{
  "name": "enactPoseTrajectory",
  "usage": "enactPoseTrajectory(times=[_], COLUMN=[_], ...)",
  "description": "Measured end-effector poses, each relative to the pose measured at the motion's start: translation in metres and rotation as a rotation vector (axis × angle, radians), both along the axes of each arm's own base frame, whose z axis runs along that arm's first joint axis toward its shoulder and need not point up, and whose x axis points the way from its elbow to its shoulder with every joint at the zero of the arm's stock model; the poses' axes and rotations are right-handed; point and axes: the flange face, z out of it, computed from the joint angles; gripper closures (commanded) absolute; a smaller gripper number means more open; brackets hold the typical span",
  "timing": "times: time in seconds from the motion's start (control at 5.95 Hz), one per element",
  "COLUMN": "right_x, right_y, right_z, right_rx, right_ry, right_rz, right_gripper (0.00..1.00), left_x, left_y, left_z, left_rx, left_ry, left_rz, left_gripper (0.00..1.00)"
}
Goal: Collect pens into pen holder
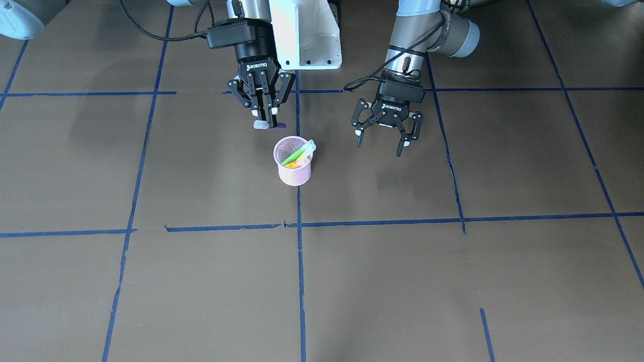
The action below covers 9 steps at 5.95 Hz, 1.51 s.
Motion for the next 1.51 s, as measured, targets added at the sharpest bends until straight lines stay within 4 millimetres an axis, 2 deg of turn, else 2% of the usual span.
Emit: enactPoseTrajectory(times=[0.17, 0.34, 0.5, 0.67, 0.84, 1.01, 1.18, 1.35, 1.51], right_x=[-0.024, -0.041, -0.050, -0.057, -0.059, -0.044, -0.006, 0.043, 0.089], right_y=[-0.008, -0.009, -0.004, 0.004, 0.009, 0.013, 0.008, -0.010, -0.037], right_z=[0.006, 0.012, 0.019, 0.025, 0.027, 0.014, 0.005, 0.022, 0.052], right_rx=[0.002, 0.001, 0.000, -0.001, -0.001, -0.005, -0.047, -0.121, -0.176], right_ry=[0.029, 0.047, 0.060, 0.071, 0.074, 0.036, -0.028, -0.040, 0.014], right_rz=[0.041, 0.054, 0.047, 0.035, 0.025, 0.002, -0.070, -0.192, -0.326], right_gripper=[0.98, 0.65, 0.06, 0.00, 0.00, 0.00, 0.00, 0.00, 0.00], left_x=[-0.004, -0.007, -0.010, -0.012, -0.015, -0.021, -0.034, -0.059, -0.090], left_y=[0.001, 0.000, -0.002, -0.004, -0.005, -0.009, -0.024, -0.049, -0.076], left_z=[0.000, -0.003, -0.005, -0.008, -0.012, -0.015, -0.014, -0.010, 0.001], left_rx=[-0.005, -0.005, -0.004, -0.002, 0.001, -0.001, -0.030, -0.086, -0.144], left_ry=[0.006, 0.013, 0.018, 0.023, 0.031, 0.037, 0.048, 0.067, 0.068], left_rz=[0.012, 0.013, 0.010, 0.007, 0.002, 0.003, 0.038, 0.103, 0.179], left_gripper=[0.01, 0.01, 0.01, 0.01, 0.01, 0.01, 0.01, 0.01, 0.01])
